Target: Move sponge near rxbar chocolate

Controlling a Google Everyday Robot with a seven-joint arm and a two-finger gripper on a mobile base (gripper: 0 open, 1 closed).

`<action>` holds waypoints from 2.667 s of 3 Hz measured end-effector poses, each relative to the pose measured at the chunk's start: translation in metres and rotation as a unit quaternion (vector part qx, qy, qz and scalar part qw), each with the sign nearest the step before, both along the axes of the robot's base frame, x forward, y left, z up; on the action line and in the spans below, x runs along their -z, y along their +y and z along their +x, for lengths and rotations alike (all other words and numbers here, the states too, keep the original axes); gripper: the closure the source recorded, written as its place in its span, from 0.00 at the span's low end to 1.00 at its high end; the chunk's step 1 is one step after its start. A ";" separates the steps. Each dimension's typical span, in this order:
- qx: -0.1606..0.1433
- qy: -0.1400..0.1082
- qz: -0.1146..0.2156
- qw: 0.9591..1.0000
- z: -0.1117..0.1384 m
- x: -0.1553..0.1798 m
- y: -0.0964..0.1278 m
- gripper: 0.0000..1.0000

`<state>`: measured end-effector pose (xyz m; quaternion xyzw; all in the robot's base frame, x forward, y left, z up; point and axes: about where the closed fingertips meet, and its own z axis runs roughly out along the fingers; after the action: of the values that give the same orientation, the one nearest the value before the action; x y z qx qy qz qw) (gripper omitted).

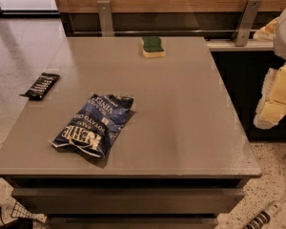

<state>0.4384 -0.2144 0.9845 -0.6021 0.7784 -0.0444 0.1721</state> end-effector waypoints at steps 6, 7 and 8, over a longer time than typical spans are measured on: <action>0.085 -0.219 0.300 0.925 0.221 0.010 -0.033 0.00; 0.094 -0.237 0.375 0.891 0.242 0.015 -0.010 0.00; 0.094 -0.237 0.375 0.891 0.242 0.015 -0.010 0.00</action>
Offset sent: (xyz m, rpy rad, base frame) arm 0.0913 -0.0422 0.0035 0.1629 -0.1551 -0.0789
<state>0.6802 -0.2247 0.9695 -0.3886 0.7262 0.0935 0.5593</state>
